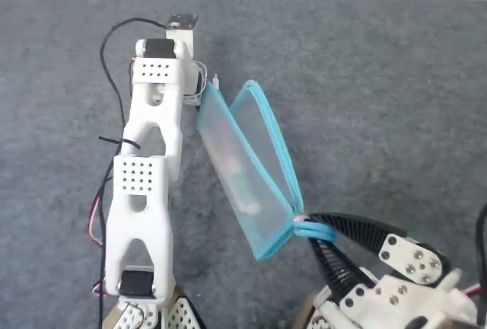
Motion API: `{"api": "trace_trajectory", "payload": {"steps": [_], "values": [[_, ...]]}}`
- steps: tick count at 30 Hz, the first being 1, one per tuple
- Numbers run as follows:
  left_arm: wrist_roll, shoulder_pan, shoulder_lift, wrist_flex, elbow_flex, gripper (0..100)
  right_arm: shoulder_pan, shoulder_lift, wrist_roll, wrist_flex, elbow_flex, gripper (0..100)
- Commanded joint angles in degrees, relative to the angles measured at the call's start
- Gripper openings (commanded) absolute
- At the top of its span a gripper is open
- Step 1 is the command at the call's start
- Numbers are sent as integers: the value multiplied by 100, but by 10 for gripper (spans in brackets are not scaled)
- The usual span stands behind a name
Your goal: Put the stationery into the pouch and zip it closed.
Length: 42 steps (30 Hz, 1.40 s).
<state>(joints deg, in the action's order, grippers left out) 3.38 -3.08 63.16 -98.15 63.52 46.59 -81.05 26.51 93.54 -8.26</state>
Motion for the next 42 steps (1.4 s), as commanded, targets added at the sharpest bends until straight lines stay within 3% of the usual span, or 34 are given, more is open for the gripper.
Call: {"api": "trace_trajectory", "payload": {"steps": [1, 6, 14, 28, 35, 42], "values": [[-141, 123, -44, -237, 163, 142, -365, 84, -53, -180, 202, 7], [-132, 88, -44, -246, 163, 141, -919, 92, -53, -541, -273, 7], [-105, 97, -53, -229, -347, 141, -3248, 101, -97, -2624, -2532, 7], [114, 79, -44, -237, -374, 141, -4646, 3125, -1073, -4488, -2936, 7], [97, 35, -53, -246, -374, 141, -4734, 4356, -1196, -4655, -2101, 7], [-18, 62, -536, -229, -884, 141, -3899, 5086, -1679, -4558, -1029, 7]]}}
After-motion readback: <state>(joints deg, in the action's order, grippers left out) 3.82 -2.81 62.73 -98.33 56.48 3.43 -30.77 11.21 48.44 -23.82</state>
